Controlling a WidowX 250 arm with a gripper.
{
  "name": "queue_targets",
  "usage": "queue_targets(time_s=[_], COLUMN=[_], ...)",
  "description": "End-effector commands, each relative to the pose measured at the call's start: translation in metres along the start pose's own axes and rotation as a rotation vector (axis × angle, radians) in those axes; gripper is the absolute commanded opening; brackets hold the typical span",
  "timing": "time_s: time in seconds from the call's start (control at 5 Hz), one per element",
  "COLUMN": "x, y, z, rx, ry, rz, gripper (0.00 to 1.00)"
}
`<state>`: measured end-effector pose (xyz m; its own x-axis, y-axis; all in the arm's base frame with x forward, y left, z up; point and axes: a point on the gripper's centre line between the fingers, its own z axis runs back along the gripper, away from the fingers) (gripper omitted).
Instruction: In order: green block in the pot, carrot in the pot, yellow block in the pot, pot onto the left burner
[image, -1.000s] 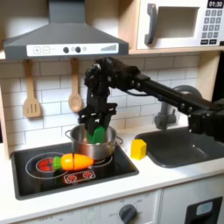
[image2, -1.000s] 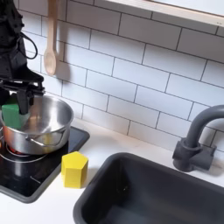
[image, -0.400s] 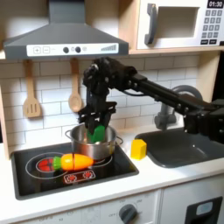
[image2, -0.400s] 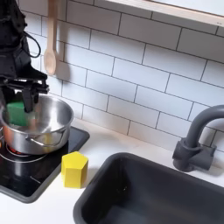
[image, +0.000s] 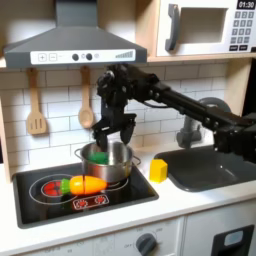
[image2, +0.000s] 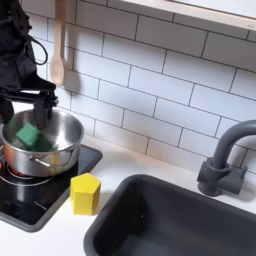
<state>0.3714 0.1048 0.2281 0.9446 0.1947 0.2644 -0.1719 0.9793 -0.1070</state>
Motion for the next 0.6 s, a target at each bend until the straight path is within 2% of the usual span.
queue_targets(time_s=[0.0,0.2,0.4], x=[-0.011,-0.020,-0.028], y=[0.008,0.012,0.021], z=[0.019,0.019,0.021], rx=[0.007,0.004,0.021], ry=[-0.035,-0.031,-0.028], rz=[0.106,0.219,0.335], gripper=[1.00,1.00,1.00])
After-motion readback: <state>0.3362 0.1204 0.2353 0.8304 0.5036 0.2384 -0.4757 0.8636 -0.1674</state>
